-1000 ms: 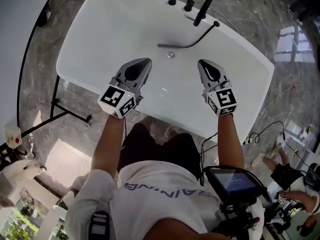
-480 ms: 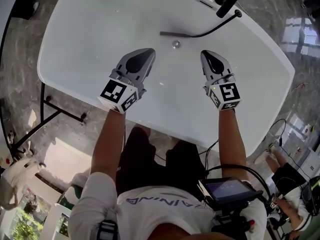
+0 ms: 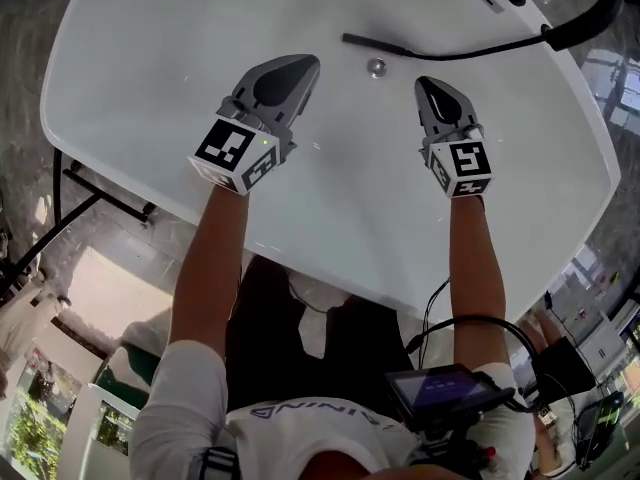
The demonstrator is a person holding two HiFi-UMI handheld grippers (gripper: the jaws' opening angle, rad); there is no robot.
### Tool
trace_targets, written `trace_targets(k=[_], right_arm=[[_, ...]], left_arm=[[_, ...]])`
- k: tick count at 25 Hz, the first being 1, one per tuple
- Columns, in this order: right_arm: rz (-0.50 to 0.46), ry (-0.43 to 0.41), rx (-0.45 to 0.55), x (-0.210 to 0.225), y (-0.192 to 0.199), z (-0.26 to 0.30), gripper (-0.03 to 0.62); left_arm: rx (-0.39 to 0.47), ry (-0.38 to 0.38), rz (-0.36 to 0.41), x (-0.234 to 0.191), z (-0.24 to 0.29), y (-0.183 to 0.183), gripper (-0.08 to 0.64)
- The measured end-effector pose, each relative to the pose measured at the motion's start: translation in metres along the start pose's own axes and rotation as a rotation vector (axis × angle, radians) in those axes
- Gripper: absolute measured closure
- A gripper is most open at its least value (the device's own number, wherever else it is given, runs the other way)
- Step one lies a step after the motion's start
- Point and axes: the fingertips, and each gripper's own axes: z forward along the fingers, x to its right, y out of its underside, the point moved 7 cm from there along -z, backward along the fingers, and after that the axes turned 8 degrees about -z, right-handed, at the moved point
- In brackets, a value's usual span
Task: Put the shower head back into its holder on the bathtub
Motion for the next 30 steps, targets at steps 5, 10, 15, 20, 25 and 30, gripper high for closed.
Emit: trace_targets(k=[5,10,15,20,25,30], right_arm=[[-0.08,-0.055,-0.068,0.001,0.046,0.055,0.58],[-0.185,-0.102,-0.159,0.007,0.085,0.107,0.554],[-0.319,-0.138,-0.27,0.007,0.122,0.154,0.459],[-0.475,-0.183,-0.372,0.006,0.157,0.196,0.425],[-0.493,-0.203,-0.407,0.005,0.176,0.224,0.42],[-0.535,-0.221,-0.436,0.011,0.192,0.243,0.42]], left_arm=[[-0.022,-0.017,-0.001,-0.033,0.016,0.034,0.535],[-0.004,-0.035,-0.031,-0.059,0.024,0.063,0.535],[-0.018,-0.033,-0.044,-0.079,0.03,0.08,0.535],[-0.016,-0.055,-0.061,-0.101,0.05,0.085,0.535],[-0.071,-0.072,-0.037,-0.121,0.079,0.103,0.535],[-0.108,-0.028,-0.05,-0.127,0.109,0.126,0.535]])
